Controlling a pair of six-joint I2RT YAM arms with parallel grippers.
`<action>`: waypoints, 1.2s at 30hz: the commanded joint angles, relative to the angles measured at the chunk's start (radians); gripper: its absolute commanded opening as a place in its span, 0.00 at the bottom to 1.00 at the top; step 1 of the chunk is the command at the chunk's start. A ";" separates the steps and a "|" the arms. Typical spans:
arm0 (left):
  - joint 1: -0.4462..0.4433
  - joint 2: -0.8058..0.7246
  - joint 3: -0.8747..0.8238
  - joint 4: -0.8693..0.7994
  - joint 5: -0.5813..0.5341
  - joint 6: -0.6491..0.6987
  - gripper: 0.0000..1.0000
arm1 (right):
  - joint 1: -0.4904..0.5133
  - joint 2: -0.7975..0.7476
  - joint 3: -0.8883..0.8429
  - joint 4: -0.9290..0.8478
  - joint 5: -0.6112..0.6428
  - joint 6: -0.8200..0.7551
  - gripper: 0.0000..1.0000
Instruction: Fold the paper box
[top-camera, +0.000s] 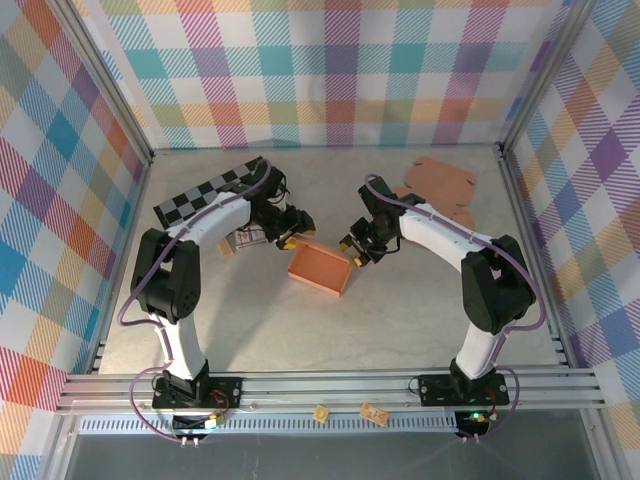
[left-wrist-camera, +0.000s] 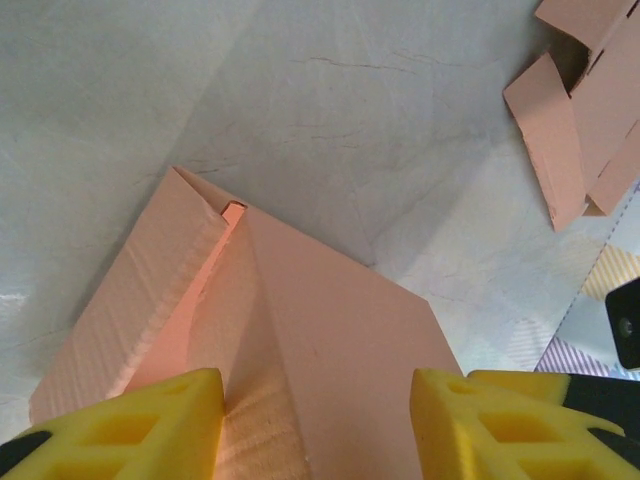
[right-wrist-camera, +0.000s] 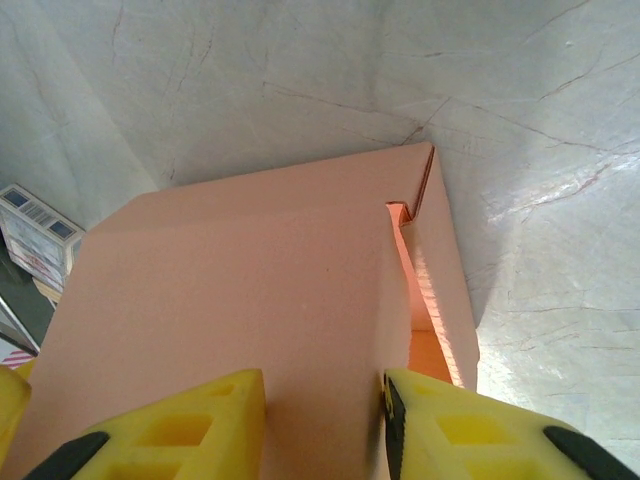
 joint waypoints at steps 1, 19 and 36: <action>-0.023 -0.040 -0.011 0.021 0.043 -0.033 0.50 | 0.007 -0.010 -0.005 0.011 -0.017 0.017 0.36; -0.033 -0.077 -0.140 0.084 -0.031 0.048 0.39 | 0.014 -0.003 -0.025 -0.003 0.035 -0.082 0.27; -0.060 -0.156 -0.253 0.105 -0.133 0.139 0.35 | 0.055 -0.024 -0.055 -0.024 0.138 -0.216 0.23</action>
